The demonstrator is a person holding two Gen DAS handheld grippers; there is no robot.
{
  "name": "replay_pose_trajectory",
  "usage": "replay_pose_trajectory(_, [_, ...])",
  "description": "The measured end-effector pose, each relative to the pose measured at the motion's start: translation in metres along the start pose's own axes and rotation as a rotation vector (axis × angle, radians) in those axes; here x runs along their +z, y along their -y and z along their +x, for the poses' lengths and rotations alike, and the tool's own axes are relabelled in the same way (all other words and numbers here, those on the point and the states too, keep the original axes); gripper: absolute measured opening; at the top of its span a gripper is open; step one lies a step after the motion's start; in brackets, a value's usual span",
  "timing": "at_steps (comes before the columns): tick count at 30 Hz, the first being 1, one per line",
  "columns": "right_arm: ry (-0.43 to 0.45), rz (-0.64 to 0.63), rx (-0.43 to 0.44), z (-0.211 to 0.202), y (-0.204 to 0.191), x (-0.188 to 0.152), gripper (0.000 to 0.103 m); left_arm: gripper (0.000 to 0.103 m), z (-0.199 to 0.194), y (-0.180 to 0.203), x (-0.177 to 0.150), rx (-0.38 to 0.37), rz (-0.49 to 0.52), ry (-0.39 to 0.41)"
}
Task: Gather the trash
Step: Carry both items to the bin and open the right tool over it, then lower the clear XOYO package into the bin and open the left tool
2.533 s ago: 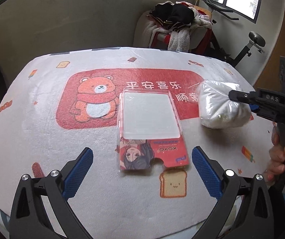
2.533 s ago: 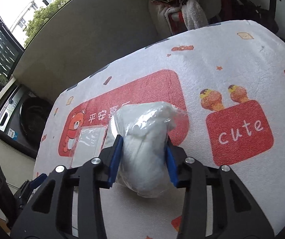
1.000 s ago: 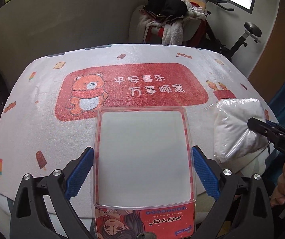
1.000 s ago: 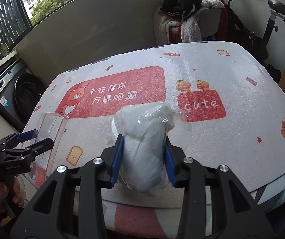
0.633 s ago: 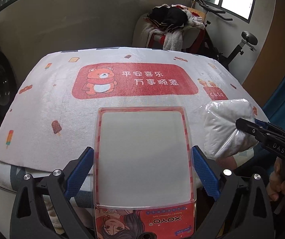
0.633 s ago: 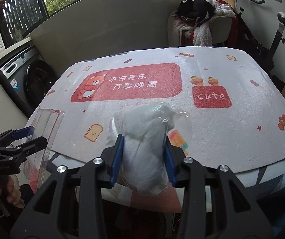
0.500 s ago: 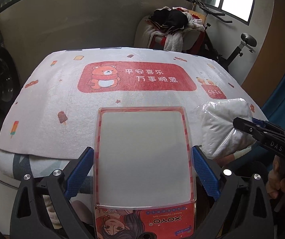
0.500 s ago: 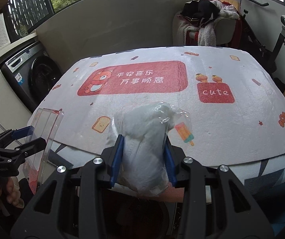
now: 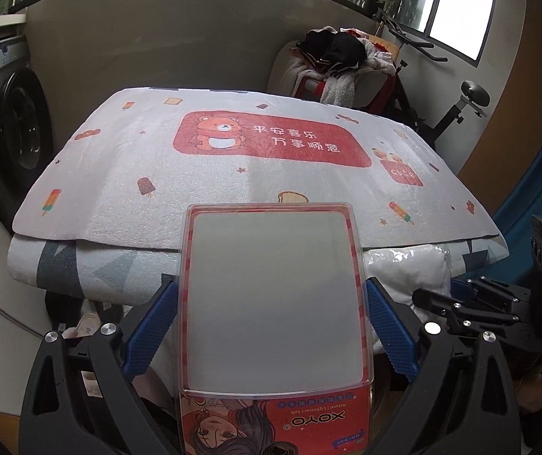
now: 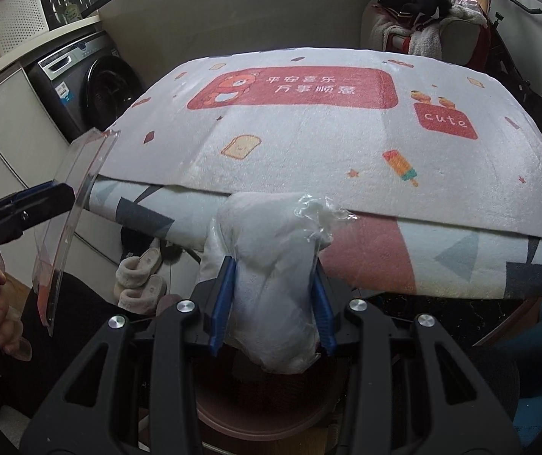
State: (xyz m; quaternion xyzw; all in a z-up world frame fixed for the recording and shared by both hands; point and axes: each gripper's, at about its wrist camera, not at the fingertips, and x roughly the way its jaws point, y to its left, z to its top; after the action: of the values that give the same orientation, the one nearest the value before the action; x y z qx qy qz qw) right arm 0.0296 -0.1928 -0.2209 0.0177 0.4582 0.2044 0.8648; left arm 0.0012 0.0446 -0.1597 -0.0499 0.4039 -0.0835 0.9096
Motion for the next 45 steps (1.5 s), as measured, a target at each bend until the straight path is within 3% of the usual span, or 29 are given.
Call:
replay_pose_trajectory(9, [-0.108,-0.016,0.033,0.023,-0.010,-0.021,0.041,0.094,0.002,0.003,-0.007,-0.012,0.001,0.001])
replay_pose_trajectory(13, [-0.144,0.015,0.034,0.032,-0.004,-0.023,0.051,0.094,0.005,0.002,-0.009,-0.014,-0.001,-0.004])
replay_pose_trajectory(16, [-0.155,0.020,0.040,0.035,-0.004,-0.025,0.064,0.094,0.007,0.001,-0.011,-0.014,-0.006,-0.009])
replay_pose_trajectory(26, [-0.033,-0.006,-0.017,0.014,0.006,-0.005,0.095,0.094,0.012,0.004,-0.015,-0.016,0.020,-0.008])
replay_pose_trajectory(36, [0.095,-0.075,-0.080,0.001,0.034,0.009,0.097,0.094,0.027,0.024,-0.031,-0.045,0.122,-0.007])
replay_pose_trajectory(45, [0.128,-0.053,-0.105,0.003,0.037,0.003,0.097,0.094,0.052,0.040,-0.056,-0.074,0.184,-0.053])
